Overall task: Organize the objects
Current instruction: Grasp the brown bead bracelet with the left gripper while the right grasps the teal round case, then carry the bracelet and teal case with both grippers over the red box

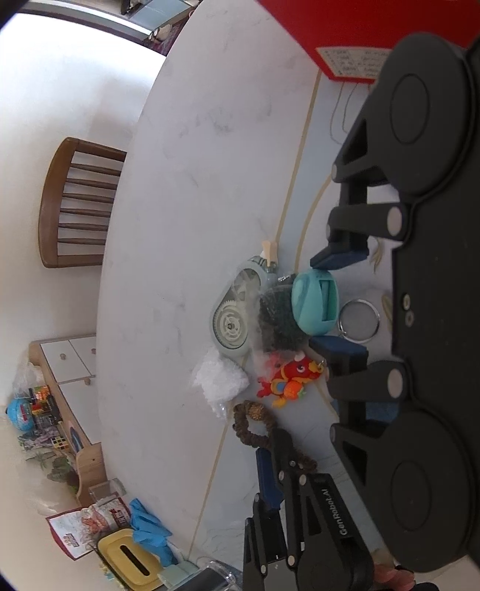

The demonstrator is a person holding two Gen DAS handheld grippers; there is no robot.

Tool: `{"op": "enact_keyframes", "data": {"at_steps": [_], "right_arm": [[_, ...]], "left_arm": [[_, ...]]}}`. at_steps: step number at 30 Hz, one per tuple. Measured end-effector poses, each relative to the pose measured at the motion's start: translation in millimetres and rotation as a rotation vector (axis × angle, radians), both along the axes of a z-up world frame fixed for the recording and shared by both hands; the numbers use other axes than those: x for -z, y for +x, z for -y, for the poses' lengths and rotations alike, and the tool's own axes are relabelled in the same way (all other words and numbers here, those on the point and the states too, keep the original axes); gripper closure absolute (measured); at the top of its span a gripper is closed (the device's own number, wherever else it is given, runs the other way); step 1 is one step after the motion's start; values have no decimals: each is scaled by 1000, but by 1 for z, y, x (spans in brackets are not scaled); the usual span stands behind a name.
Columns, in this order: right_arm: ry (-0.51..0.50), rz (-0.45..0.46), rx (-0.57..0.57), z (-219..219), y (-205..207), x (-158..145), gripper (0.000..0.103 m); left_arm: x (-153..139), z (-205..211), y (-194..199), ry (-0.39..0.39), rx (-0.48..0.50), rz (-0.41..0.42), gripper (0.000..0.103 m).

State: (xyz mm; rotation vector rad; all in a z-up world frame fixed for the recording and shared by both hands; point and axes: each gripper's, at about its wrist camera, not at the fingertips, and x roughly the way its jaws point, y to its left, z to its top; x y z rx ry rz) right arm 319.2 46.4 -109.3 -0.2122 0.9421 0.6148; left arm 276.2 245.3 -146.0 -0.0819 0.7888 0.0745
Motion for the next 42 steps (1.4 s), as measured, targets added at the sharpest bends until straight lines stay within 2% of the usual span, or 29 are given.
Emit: {"op": "enact_keyframes", "data": {"at_steps": [10,18,31,42], "right_arm": [[8,22,3,21,-38,-26,66],[33,57,23,41,-67,-57,66],[113,114,73,97,-102,-96,66],[157,172,137,165,-106,-117,66]], "left_arm": [[-27,6,-21,-4,14,46,88],[-62,25,-47,-33,60,97,88],[-115,84,-73,-73,166,164,88],[-146,152,-66,-86,255,204,88]]}}
